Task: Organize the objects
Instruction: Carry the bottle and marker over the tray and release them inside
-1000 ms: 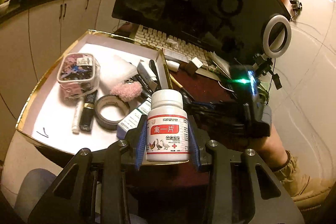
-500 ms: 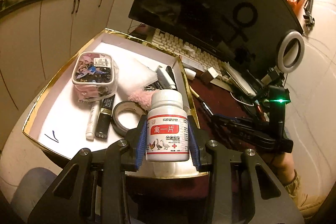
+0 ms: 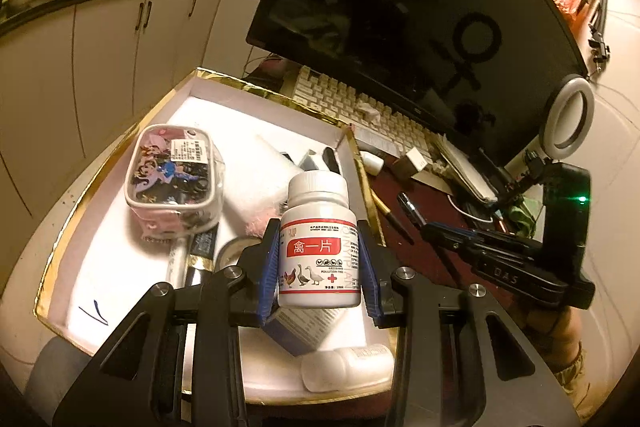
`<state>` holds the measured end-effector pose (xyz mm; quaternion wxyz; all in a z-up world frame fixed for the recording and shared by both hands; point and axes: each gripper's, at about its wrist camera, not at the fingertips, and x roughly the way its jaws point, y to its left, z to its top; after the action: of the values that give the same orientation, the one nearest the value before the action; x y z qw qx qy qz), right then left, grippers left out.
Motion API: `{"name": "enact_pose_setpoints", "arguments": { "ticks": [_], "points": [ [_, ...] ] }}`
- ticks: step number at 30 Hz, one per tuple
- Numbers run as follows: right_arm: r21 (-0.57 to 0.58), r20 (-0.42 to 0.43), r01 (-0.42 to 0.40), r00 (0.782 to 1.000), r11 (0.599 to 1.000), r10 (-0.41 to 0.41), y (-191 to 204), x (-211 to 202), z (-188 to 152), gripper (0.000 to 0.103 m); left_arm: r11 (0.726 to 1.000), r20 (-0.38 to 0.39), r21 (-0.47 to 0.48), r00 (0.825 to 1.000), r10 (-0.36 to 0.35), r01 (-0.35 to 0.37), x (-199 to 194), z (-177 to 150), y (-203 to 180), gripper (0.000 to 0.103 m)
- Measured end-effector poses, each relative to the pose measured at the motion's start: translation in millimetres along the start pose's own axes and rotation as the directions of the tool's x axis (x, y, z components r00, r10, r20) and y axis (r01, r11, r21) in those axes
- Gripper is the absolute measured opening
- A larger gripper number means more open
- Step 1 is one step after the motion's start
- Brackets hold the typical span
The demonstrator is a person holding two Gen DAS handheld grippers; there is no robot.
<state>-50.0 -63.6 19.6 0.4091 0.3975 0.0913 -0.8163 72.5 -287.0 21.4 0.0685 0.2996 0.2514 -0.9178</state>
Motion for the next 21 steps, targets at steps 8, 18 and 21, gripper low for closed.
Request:
{"name": "enact_pose_setpoints", "arguments": {
  "ticks": [8,18,21],
  "points": [
    [-0.002,-0.025,-0.098,0.995,0.995,0.098,27,21,26,0.007,0.995,-0.033,-0.019,0.995,0.096,-0.097,25,33,20,0.035],
    [0.103,-0.086,-0.201,0.974,0.974,0.21,37,73,75,0.007,0.988,-0.101,-0.034,0.984,0.145,-0.149,70,80,39,0.035],
    [0.118,-0.095,-0.187,0.976,0.975,0.199,40,93,86,0.007,0.984,-0.129,-0.056,0.979,0.158,-0.166,84,86,48,0.035]
  ]
}}
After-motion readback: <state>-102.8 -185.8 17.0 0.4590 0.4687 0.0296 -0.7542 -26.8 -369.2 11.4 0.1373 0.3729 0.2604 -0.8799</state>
